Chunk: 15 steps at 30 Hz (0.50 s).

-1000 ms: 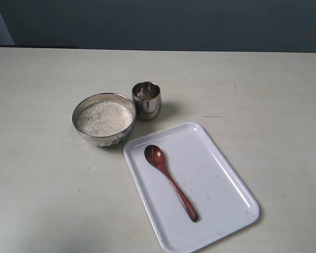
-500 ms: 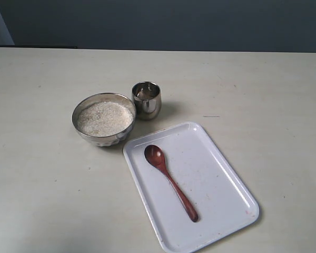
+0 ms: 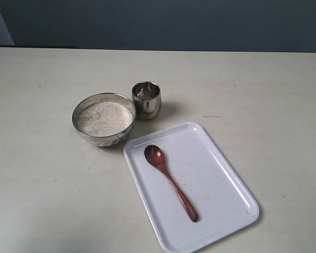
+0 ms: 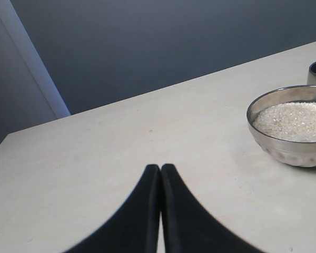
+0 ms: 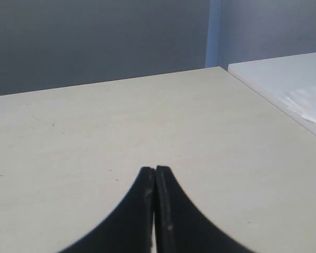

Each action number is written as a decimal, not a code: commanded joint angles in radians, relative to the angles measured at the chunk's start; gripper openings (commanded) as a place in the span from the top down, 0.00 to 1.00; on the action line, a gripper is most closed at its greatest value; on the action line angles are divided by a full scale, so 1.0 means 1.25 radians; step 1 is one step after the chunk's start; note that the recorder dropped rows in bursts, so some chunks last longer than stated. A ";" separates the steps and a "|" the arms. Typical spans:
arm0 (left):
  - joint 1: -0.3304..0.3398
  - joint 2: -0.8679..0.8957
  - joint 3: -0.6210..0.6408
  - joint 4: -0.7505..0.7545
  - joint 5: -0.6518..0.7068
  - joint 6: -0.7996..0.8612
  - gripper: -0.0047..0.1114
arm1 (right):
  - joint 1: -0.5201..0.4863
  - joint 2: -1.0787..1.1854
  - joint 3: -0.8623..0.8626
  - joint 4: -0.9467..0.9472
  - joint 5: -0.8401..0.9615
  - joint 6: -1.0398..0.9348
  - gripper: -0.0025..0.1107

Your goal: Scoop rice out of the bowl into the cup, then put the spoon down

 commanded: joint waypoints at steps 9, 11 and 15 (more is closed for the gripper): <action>-0.008 -0.004 -0.002 0.002 -0.002 -0.004 0.96 | 0.002 -0.004 0.004 0.000 -0.007 -0.006 0.98; -0.008 -0.004 -0.002 0.002 -0.002 -0.004 0.96 | 0.002 -0.004 0.004 0.005 -0.007 -0.006 0.98; -0.008 -0.004 -0.002 0.002 -0.002 -0.004 0.96 | 0.002 -0.004 0.004 0.005 -0.007 -0.006 0.98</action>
